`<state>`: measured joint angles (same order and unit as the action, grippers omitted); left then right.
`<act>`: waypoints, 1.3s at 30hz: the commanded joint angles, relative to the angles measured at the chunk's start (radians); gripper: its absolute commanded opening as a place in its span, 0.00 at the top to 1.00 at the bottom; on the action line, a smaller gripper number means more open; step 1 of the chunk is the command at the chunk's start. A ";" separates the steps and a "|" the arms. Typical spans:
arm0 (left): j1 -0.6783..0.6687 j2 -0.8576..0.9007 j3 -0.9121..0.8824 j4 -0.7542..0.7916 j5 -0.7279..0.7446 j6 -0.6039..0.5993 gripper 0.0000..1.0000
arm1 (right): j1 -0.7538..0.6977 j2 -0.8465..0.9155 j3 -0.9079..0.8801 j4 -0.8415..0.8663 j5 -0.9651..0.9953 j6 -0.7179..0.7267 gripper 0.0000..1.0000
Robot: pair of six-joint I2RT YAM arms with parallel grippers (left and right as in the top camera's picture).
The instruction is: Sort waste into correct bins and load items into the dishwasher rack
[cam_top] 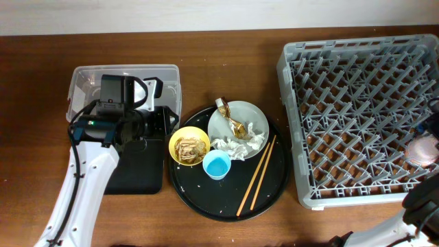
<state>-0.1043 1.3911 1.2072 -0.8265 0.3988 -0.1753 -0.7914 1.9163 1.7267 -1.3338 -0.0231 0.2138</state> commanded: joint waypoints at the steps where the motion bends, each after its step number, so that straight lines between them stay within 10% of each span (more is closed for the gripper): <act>1: 0.002 -0.013 0.004 0.002 -0.007 0.020 0.64 | -0.003 0.004 0.001 0.000 0.008 0.005 0.00; 15: 0.002 -0.013 0.004 0.002 -0.007 0.021 0.64 | 0.047 -0.178 0.002 -0.055 -0.307 -0.117 0.16; 19: 0.002 -0.013 0.004 0.002 -0.007 0.021 0.64 | 0.279 -0.309 0.002 -0.106 -0.248 -0.158 0.67; 23: 0.002 -0.013 0.004 0.002 -0.007 0.021 0.64 | 0.447 -0.320 0.001 -0.163 -0.175 -0.142 0.96; 39: 0.002 -0.013 0.004 -0.002 -0.007 0.020 0.64 | 0.518 -0.320 0.001 -0.290 -0.370 -0.217 0.96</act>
<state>-0.1043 1.3911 1.2072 -0.8272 0.3916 -0.1749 -0.2821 1.6001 1.7248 -1.6207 -0.3676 0.0391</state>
